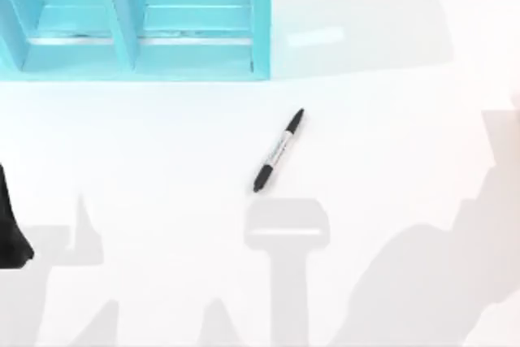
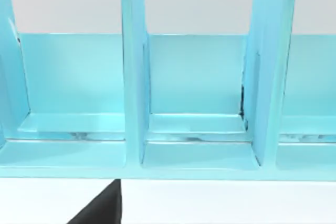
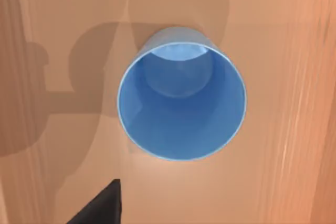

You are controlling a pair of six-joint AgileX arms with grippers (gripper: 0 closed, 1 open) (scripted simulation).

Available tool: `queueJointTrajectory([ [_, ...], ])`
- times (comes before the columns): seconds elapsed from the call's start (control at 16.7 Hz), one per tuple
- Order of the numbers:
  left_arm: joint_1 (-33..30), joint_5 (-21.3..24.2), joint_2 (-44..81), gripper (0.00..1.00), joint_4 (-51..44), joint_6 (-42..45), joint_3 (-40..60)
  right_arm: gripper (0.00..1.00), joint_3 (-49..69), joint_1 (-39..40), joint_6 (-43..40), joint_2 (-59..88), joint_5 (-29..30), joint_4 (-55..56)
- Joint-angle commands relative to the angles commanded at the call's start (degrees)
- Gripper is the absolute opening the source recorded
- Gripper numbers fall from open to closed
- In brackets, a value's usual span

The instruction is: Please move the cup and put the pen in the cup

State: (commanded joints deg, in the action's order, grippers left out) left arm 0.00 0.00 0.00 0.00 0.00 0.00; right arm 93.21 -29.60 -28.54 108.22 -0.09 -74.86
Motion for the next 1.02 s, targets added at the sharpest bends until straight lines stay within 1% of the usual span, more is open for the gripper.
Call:
queueJointTrajectory([
  [0.3, 0.0, 0.0, 0.0, 1.0, 0.0, 0.0, 0.0, 1.0, -1.07, 0.25, 0.16, 0.06, 0.01, 1.06],
  [0.42, 0.0, 0.0, 0.0, 1.0, 0.0, 0.0, 0.0, 1.0, -3.88, 0.2, 0.23, 0.81, 0.0, 4.31],
  [0.78, 0.0, 0.0, 0.0, 1.0, 0.0, 0.0, 0.0, 1.0, -15.16, 0.37, 0.37, 4.0, 0.0, 19.57],
  [1.02, 0.0, 0.0, 0.0, 1.0, 0.0, 0.0, 0.0, 1.0, -16.89, 0.22, 0.29, 4.64, 0.03, 21.53],
])
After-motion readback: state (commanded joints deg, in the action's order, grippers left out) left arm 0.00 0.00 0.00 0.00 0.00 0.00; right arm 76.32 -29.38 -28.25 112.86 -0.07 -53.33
